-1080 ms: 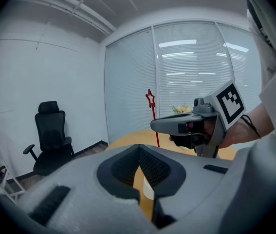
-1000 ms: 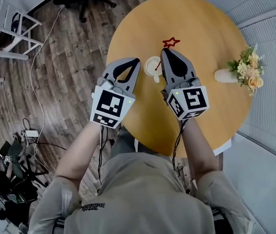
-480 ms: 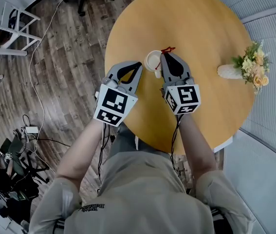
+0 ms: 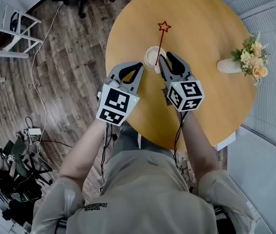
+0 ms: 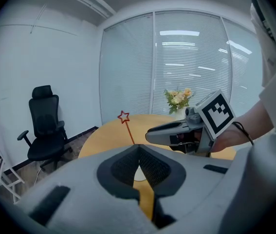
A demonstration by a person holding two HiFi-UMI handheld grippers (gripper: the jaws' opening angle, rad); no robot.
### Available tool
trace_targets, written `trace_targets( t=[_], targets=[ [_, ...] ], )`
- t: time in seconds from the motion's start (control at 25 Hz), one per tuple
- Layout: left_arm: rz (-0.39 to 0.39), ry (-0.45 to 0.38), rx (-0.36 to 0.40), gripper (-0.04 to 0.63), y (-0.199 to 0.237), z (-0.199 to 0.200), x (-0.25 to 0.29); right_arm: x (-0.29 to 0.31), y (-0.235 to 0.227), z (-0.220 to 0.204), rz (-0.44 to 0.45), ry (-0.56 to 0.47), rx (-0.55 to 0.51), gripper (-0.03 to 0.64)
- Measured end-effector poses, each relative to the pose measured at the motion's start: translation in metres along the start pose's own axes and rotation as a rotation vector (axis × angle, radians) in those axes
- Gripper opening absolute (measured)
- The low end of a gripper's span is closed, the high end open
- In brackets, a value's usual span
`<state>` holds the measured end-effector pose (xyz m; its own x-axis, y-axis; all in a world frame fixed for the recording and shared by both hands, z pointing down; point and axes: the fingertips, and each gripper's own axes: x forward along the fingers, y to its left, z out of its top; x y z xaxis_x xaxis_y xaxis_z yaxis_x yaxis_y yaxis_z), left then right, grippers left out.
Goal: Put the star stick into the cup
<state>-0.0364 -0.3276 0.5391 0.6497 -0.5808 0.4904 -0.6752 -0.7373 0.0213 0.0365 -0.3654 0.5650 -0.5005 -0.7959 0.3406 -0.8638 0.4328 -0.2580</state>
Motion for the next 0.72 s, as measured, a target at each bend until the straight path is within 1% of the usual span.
trace_targets(
  t=[0.2, 0.32, 0.56, 0.72],
  targets=[
    [0.009, -0.023, 0.018, 0.020, -0.005, 0.013, -0.017, -0.020, 0.010, 0.016, -0.004, -0.036, 0.007, 0.095],
    [0.026, -0.055, 0.033, 0.020, -0.009, 0.029, -0.028, -0.034, 0.012, 0.031, -0.005, -0.065, -0.004, 0.095],
    [0.060, -0.134, 0.072, 0.020, -0.013, 0.067, -0.065, -0.068, 0.031, 0.077, 0.007, -0.137, -0.053, 0.094],
    [0.083, -0.186, 0.101, 0.020, -0.017, 0.094, -0.088, -0.095, 0.047, 0.110, 0.028, -0.186, -0.093, 0.069]
  ],
)
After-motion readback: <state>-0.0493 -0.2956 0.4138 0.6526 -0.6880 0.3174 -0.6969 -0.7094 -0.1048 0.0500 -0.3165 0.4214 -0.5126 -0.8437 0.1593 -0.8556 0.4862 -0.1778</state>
